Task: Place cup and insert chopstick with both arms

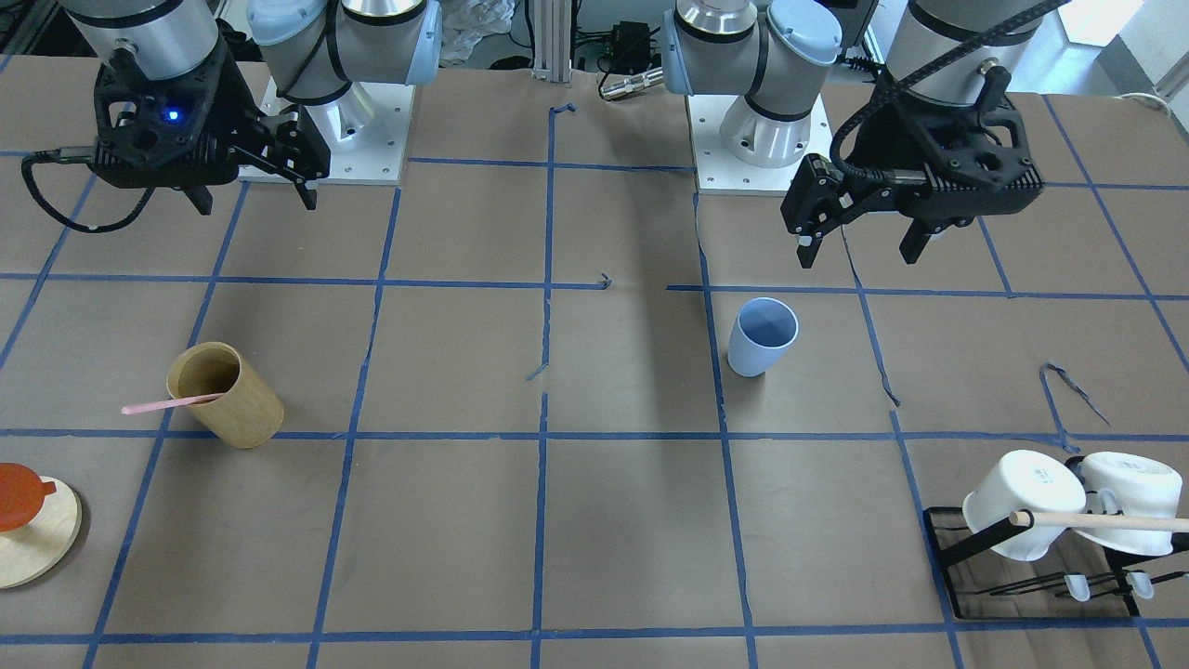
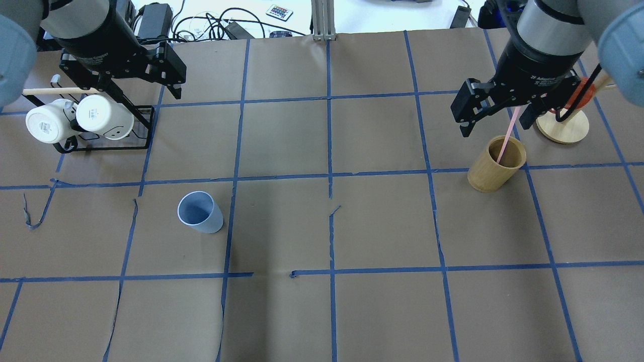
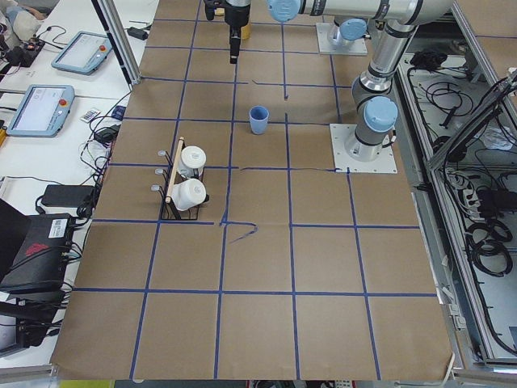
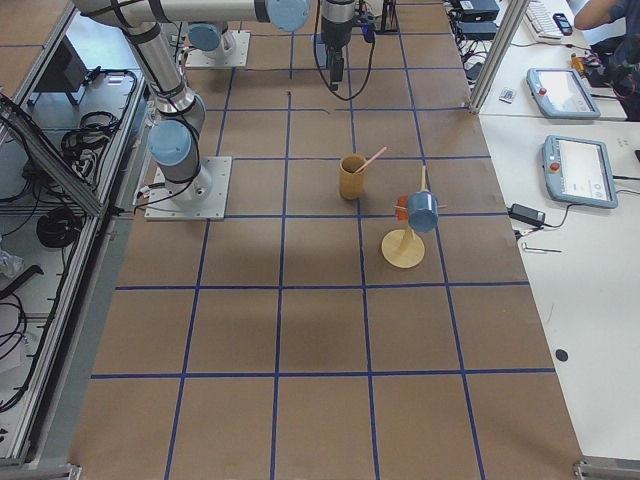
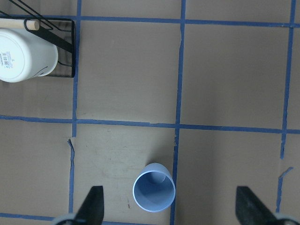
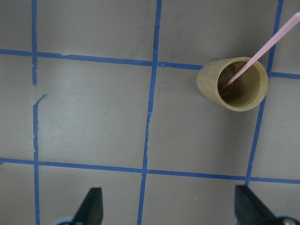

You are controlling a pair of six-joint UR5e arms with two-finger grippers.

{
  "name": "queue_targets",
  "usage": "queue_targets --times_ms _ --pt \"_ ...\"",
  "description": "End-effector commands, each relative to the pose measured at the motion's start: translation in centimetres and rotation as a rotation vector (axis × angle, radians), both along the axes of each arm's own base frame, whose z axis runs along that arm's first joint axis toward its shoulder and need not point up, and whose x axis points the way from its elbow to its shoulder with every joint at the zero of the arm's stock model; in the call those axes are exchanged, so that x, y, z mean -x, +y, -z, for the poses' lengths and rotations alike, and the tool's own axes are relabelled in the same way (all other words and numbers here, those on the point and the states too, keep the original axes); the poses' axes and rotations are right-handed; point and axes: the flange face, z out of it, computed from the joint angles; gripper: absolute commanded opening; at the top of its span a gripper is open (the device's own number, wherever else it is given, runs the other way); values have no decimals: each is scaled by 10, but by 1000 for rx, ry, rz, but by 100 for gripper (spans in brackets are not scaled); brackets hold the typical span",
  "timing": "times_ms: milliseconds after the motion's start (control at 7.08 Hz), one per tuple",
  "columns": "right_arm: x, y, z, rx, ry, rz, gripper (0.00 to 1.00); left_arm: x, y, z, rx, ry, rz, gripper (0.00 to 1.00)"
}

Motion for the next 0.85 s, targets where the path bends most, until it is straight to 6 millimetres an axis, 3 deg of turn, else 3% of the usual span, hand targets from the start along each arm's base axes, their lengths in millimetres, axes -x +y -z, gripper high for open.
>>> queue_targets --times_ms 0,707 --pt "0 0 -1 1 0 2 100 0 -1 2 -4 0 0 100" --pt "1 2 -1 -8 9 2 100 0 0 1 -2 -2 0 100"
